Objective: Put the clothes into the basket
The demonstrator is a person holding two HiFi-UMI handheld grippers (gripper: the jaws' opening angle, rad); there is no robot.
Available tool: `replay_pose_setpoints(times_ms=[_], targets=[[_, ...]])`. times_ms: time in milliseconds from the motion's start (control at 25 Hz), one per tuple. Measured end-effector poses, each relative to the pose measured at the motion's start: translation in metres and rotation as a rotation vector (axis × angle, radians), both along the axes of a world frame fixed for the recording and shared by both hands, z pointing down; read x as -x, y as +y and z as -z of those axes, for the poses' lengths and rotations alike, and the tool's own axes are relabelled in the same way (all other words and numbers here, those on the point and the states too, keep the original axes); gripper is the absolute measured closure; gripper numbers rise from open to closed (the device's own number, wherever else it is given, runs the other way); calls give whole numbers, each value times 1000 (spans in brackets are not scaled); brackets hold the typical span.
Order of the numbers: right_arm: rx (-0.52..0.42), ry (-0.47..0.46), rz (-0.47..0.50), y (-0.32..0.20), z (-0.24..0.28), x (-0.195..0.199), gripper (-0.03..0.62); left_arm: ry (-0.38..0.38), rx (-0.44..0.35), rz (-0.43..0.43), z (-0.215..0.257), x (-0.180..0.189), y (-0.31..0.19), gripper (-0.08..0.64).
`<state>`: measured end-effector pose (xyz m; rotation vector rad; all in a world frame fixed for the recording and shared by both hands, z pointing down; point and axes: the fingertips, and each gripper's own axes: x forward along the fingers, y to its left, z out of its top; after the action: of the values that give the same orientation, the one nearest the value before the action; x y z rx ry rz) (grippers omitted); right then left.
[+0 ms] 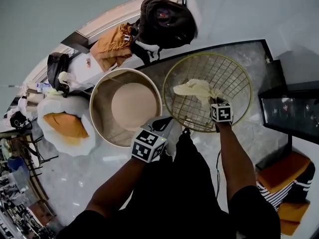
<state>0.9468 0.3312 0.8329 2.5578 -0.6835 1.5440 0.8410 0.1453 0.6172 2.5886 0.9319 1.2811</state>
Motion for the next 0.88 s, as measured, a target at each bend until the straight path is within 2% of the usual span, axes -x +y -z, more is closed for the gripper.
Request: replay_pose_setpoints(times_ms=[240,680,880], targets=[[-67,68,-80,-19,59,26,553,35,19,-2,23,33,-28,560],[-135,196,-111,-51,144,77,554,116,70,18,59,74,-65,560],[-185,274,-95,-73,192,109,554,158,93,14,82,97,-82,560]])
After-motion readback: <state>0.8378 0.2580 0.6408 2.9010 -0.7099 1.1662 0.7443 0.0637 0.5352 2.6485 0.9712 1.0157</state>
